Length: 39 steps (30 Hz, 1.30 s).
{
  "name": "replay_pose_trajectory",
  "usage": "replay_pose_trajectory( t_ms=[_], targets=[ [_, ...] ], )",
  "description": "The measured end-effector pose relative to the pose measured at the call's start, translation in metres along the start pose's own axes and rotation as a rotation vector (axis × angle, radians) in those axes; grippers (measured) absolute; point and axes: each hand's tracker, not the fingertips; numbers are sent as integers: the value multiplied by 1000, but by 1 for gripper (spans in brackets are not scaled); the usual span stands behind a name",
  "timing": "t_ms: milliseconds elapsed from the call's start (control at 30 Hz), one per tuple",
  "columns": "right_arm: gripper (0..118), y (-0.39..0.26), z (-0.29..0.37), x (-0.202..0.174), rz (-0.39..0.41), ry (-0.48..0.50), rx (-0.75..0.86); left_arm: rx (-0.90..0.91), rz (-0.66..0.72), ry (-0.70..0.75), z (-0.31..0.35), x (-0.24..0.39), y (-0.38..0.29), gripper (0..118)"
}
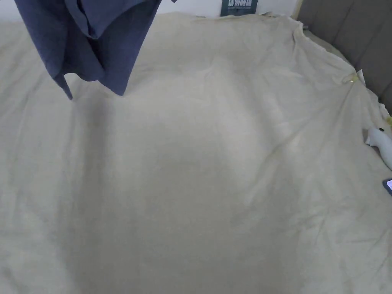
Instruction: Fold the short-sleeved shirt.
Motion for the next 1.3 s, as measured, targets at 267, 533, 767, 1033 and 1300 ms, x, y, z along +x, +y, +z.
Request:
replay_pose_trajectory(
  t_ms=[267, 533, 767, 1033, 1300],
  targets=[
    [5, -135, -67, 13, 35, -22, -270, -196, -223, -170, -22, 97, -133, 0],
    [5, -285, -12, 34, 11, 25, -536, -284, -321, -342, 43, 131, -241, 0],
    [5, -384, 77, 54, 17, 84, -678, -380, -113, -457, 124, 117, -304, 0],
    [5, -434, 170, 83, -39, 102, -718, -427, -51, -493, 225, 105, -358, 0],
    [5, -440, 233, 119, -76, 116, -712, -463, -39, -553, 316, 96, -391, 0]
  ],
)
